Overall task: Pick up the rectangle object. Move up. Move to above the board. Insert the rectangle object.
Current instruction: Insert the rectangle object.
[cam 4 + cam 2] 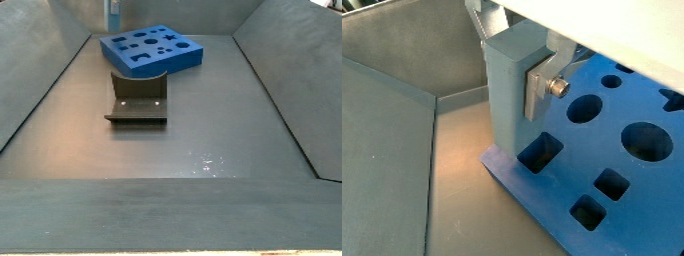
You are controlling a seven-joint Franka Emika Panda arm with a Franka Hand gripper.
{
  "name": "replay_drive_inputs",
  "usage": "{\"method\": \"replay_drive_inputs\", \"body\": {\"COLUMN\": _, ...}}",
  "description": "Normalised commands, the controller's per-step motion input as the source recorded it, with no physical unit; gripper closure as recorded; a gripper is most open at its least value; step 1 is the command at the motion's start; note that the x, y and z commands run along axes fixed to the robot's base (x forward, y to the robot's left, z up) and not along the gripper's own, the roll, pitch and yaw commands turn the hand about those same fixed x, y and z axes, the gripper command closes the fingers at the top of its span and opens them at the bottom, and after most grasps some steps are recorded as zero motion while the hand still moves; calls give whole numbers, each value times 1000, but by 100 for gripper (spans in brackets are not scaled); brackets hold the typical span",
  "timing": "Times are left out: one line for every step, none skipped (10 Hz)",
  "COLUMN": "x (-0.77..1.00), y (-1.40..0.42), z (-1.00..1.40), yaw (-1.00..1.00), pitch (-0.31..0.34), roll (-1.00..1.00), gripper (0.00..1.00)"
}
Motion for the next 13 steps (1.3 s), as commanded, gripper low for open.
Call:
{"method": "replay_drive_inputs", "body": {"x": 9, "y": 783, "z": -343, "yaw": 274, "pitch": 169, "roll": 0, "gripper": 100}}
{"method": "replay_drive_inputs", "body": {"x": 20, "y": 689, "z": -177, "yaw": 294, "pitch": 49, "roll": -186, "gripper": 100}}
{"method": "replay_drive_inputs", "body": {"x": 0, "y": 0, "z": -11, "yaw": 0, "pitch": 0, "roll": 17, "gripper": 100}}
{"method": "replay_drive_inputs", "body": {"x": -197, "y": -431, "z": -311, "yaw": 0, "pitch": 0, "roll": 740, "gripper": 100}}
{"method": "replay_drive_inputs", "body": {"x": -566, "y": -549, "z": -220, "yaw": -34, "pitch": -100, "roll": 774, "gripper": 100}}
{"method": "replay_drive_inputs", "body": {"x": 0, "y": 0, "z": 0, "yaw": 0, "pitch": 0, "roll": 9, "gripper": 100}}
{"method": "replay_drive_inputs", "body": {"x": 0, "y": 0, "z": -40, "yaw": 0, "pitch": 0, "roll": 0, "gripper": 100}}
{"method": "replay_drive_inputs", "body": {"x": 103, "y": -289, "z": -77, "yaw": 0, "pitch": 69, "roll": 226, "gripper": 100}}
{"method": "replay_drive_inputs", "body": {"x": 131, "y": -423, "z": 0, "yaw": 0, "pitch": 0, "roll": 126, "gripper": 100}}
{"method": "replay_drive_inputs", "body": {"x": 3, "y": -409, "z": 0, "yaw": 0, "pitch": 0, "roll": 0, "gripper": 100}}
{"method": "replay_drive_inputs", "body": {"x": 0, "y": -86, "z": 6, "yaw": 0, "pitch": 0, "roll": 157, "gripper": 100}}
{"method": "replay_drive_inputs", "body": {"x": 26, "y": 0, "z": 0, "yaw": 0, "pitch": 0, "roll": 0, "gripper": 100}}
{"method": "replay_drive_inputs", "body": {"x": 374, "y": 137, "z": -14, "yaw": -3, "pitch": 274, "roll": -57, "gripper": 100}}
